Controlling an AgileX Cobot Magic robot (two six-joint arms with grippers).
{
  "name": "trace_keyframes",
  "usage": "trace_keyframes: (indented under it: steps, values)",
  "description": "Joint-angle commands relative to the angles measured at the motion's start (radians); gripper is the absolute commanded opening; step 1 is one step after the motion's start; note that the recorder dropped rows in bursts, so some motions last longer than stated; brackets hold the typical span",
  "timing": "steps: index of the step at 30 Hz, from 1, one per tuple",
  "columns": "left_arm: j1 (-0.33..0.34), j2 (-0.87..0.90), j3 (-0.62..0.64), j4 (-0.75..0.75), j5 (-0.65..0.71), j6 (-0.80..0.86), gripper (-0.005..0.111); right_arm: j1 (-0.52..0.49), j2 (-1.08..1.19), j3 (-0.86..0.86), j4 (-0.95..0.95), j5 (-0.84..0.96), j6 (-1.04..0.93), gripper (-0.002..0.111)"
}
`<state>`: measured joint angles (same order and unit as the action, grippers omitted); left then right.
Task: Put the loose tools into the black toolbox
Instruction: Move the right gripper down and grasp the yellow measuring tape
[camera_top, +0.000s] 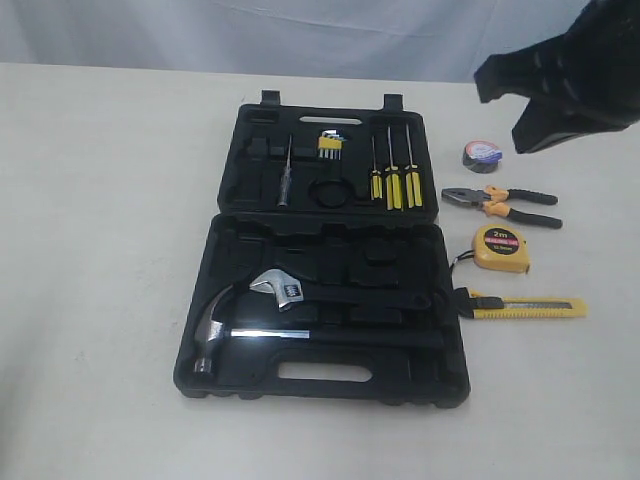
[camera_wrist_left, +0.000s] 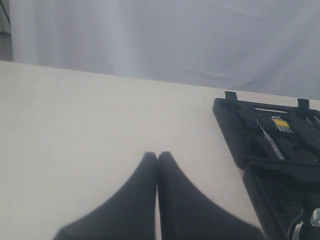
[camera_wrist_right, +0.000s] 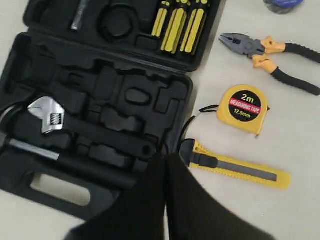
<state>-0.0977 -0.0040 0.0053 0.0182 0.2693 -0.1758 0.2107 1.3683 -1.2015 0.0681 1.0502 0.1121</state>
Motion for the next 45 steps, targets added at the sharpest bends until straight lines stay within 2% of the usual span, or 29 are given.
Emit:
trace_keyframes:
  steps: [1, 9, 20, 23, 27, 29, 32, 45]
  values:
    - [-0.006, 0.004, -0.005, 0.004, 0.001, 0.000, 0.000, -0.050, 0.114, 0.031, -0.034, -0.078, 0.038, -0.001]
    - [-0.006, 0.004, -0.005, 0.004, 0.001, 0.000, 0.000, -0.152, 0.283, 0.031, -0.038, -0.144, 0.038, 0.000]
    - [-0.006, 0.004, -0.005, -0.004, 0.001, 0.000, 0.000, -0.162, 0.348, 0.031, -0.083, -0.202, 0.026, 0.002]
    - [-0.006, 0.004, -0.005, -0.004, 0.001, 0.000, 0.000, -0.162, 0.355, 0.031, -0.091, -0.211, 0.026, 0.018]
    - [-0.006, 0.004, -0.005, -0.004, 0.001, 0.000, 0.000, -0.162, 0.367, 0.031, -0.091, -0.216, 0.026, 0.054]
    - [-0.006, 0.004, -0.005, -0.004, 0.001, 0.000, 0.000, -0.162, 0.378, 0.031, -0.091, -0.218, 0.026, 0.068]
    - [-0.006, 0.004, -0.005, -0.004, 0.001, 0.000, 0.000, -0.162, 0.393, 0.031, -0.091, -0.213, 0.024, 0.079]
    - [-0.006, 0.004, -0.005, -0.004, 0.001, 0.000, 0.000, -0.162, 0.520, 0.031, -0.078, -0.261, 0.024, 0.082]
